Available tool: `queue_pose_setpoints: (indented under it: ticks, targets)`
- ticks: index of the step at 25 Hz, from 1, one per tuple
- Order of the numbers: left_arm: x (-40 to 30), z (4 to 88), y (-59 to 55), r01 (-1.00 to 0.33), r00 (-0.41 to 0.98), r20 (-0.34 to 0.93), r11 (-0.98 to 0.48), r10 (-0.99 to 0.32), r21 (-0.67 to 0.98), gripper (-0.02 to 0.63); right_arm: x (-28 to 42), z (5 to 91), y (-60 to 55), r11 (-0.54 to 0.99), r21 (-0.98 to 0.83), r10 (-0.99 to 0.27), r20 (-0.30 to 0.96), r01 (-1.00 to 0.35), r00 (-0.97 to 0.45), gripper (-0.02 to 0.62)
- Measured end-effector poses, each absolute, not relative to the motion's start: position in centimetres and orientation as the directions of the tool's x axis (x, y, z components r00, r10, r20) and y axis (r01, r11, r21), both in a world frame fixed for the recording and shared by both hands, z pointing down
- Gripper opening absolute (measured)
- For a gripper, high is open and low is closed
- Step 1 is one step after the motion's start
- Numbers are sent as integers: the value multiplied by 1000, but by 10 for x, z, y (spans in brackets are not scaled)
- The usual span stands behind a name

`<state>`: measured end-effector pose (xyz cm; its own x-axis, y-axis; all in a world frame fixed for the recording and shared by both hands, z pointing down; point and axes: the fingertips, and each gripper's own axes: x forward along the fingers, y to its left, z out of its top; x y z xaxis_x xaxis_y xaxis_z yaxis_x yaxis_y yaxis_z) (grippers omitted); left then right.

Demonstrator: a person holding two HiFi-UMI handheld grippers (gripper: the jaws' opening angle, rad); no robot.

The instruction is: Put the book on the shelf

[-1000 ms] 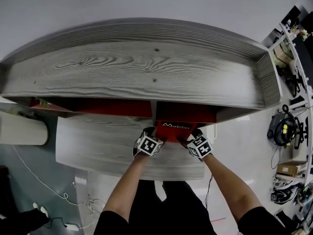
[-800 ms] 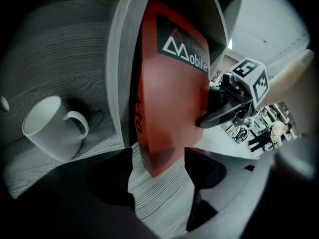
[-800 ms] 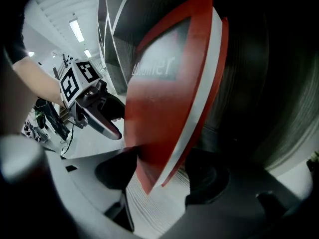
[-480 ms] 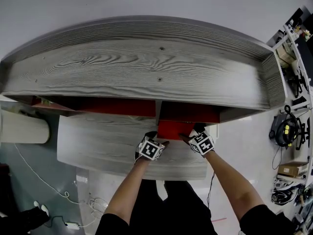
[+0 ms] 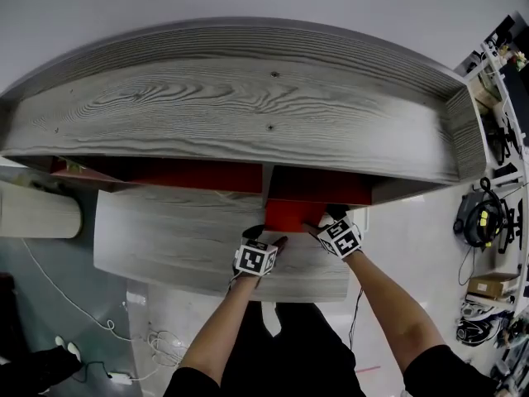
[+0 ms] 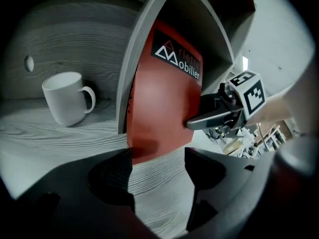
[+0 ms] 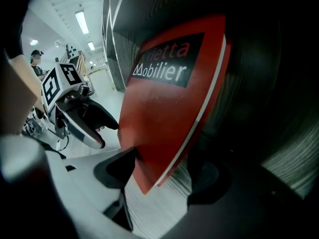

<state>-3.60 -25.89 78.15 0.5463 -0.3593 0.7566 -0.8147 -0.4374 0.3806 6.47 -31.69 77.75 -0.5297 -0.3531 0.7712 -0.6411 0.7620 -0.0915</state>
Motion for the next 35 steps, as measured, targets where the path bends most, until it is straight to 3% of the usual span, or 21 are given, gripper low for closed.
queue_pose_setpoints:
  ticks: [5,21,35]
  targets:
    - [-36,778,-254,-844,526,745,-359,-410,399,321,68,779,-320,735,-114,-361,769,-669,-528,331]
    - [12,797,-249,-784,605,752,-357,-261,507,319,68,776,-331,737,-27,-420,765,-676,-488,330]
    - [14,808,-274,-789,613,741,-274,-276,550,319,68,764,-336,718,61,-512,722,-694,-466,316]
